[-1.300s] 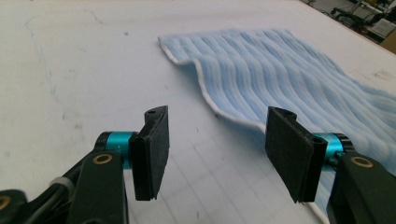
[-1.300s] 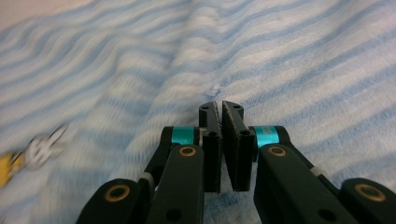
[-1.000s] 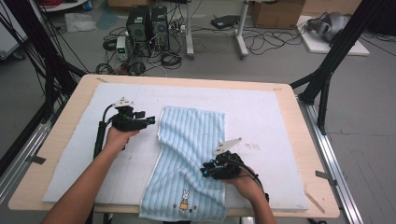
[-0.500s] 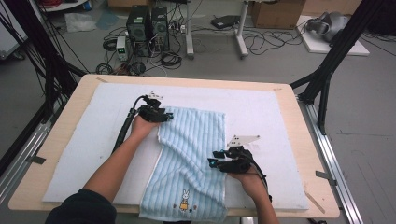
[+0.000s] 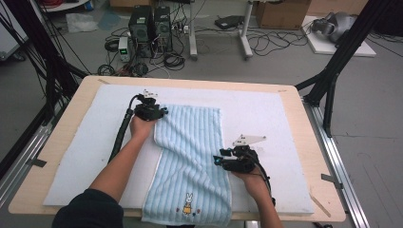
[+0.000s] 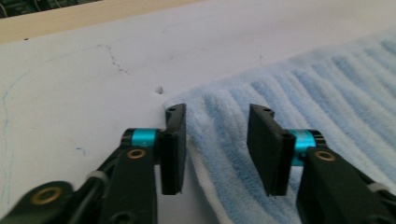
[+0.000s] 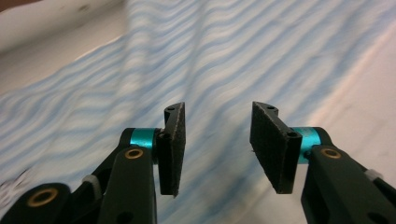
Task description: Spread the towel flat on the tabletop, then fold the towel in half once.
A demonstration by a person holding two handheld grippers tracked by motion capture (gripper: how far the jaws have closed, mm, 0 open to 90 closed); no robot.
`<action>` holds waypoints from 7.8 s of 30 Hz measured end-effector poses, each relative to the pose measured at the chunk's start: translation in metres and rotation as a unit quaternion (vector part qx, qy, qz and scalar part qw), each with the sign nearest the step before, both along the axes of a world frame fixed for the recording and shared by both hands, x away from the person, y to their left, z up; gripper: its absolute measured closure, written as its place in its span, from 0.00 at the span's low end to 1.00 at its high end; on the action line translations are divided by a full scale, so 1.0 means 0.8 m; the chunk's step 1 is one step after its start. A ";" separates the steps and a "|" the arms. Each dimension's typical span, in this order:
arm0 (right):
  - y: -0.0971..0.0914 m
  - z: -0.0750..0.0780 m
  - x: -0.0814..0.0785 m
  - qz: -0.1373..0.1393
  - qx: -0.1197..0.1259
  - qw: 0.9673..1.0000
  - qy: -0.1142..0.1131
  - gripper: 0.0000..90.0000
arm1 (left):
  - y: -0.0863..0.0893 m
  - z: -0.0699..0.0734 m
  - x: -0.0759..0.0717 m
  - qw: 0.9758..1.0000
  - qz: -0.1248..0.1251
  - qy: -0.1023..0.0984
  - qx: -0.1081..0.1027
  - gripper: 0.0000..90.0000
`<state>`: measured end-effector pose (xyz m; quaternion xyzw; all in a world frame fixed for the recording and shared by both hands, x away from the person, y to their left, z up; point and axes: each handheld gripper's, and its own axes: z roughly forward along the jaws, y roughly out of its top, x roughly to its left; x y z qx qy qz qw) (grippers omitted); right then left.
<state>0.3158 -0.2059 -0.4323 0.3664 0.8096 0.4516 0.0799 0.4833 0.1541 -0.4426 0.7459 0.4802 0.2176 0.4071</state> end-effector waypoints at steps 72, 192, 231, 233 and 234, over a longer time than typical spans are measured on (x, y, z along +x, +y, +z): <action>-0.054 -0.009 0.145 -0.240 -0.019 0.970 0.016 0.64 | -0.037 -0.009 0.052 0.998 0.059 0.003 0.031 0.67; -0.087 0.023 0.016 -0.191 -0.046 0.975 -0.101 0.12 | 0.090 0.008 -0.158 0.983 -0.100 -0.077 -0.133 0.24; -0.087 0.011 0.030 -0.186 -0.026 0.981 -0.057 0.12 | -0.002 0.010 -0.038 0.995 -0.094 0.019 -0.034 0.53; -0.087 0.012 0.029 -0.187 -0.026 0.980 -0.056 0.12 | -0.007 0.007 -0.034 0.995 -0.095 0.021 -0.011 0.57; -0.088 0.012 0.030 -0.186 -0.026 0.980 -0.057 0.12 | -0.009 0.005 -0.033 0.995 -0.094 0.022 -0.005 0.58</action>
